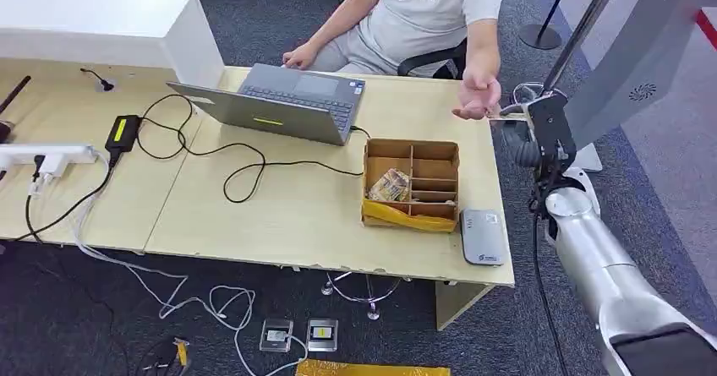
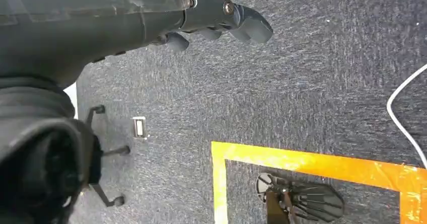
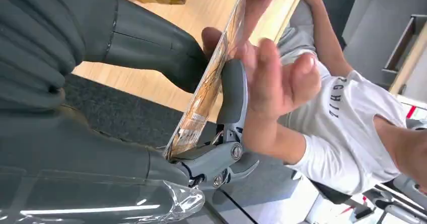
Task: Pass the card to the sensor for recognition and then transmit it.
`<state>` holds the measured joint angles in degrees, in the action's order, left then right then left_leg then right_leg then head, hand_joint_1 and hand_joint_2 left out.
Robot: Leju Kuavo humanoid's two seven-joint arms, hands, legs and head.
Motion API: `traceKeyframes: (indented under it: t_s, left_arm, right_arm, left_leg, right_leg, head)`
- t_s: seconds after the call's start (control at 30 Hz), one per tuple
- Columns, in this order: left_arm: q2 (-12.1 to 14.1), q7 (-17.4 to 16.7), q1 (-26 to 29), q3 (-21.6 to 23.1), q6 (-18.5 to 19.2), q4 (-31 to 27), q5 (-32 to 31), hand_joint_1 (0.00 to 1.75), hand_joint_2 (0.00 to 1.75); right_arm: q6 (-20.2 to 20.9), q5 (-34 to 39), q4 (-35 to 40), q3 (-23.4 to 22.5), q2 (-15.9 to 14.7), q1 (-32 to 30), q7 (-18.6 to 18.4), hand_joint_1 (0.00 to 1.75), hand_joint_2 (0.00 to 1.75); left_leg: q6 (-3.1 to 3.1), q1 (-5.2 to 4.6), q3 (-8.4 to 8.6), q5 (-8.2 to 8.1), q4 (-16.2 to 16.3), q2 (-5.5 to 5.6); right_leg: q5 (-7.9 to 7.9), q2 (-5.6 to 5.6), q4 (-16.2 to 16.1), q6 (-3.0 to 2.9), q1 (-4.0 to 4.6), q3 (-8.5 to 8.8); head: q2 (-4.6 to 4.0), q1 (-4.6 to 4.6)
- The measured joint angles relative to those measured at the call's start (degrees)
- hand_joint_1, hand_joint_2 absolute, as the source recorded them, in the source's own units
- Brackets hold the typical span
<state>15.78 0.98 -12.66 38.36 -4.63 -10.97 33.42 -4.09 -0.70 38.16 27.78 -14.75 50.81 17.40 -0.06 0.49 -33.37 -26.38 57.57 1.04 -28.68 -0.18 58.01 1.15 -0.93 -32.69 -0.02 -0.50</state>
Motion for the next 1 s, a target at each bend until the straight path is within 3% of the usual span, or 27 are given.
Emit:
traceKeyframes:
  t_s: [0.33, 0.37, 0.4, 1.0]
  left_arm:
    - [0.00, -0.06, -0.34, 0.00, 0.18, 0.00, -0.33, 0.00, 0.00]
    - [0.00, -0.04, -0.33, 0.00, 0.26, 0.00, -0.35, 0.00, 0.00]
    - [0.00, -0.07, -0.33, 0.00, 0.33, 0.00, -0.39, 0.00, 0.00]
    - [0.00, -0.07, -0.30, 0.00, 0.37, 0.00, -0.92, 0.00, 0.00]
  right_arm:
    - [-1.53, -0.52, -1.14, 0.26, 1.72, 0.12, 0.00, 1.75, 1.75]
    - [-1.66, -0.50, -1.27, 0.31, 1.81, 0.15, -0.02, 0.44, 1.75]
    - [-1.75, -0.50, -1.40, 0.37, 1.88, 0.16, -0.09, 0.00, 1.75]
    - [-4.81, 0.48, -2.93, 1.18, 2.34, -0.03, -1.20, 0.00, 1.75]
  left_leg:
    - [0.00, 0.00, 0.00, 0.00, 0.00, 0.01]
    - [0.00, 0.00, -0.01, 0.00, 0.00, 0.01]
    - [0.00, 0.00, -0.01, 0.00, 0.00, 0.01]
    - [0.00, 0.00, 0.00, 0.00, 0.00, 0.00]
  right_leg:
    - [0.00, -0.01, 0.00, 0.00, 0.00, 0.00]
    - [0.00, -0.01, 0.00, 0.00, 0.00, 0.00]
    - [0.00, -0.01, 0.00, 0.00, 0.00, 0.00]
    - [0.00, 0.01, 0.00, 0.00, 0.00, -0.02]
  head:
    - [0.00, 0.00]
    - [0.00, 0.00]
    - [0.00, -0.02]
    - [0.00, 0.00]
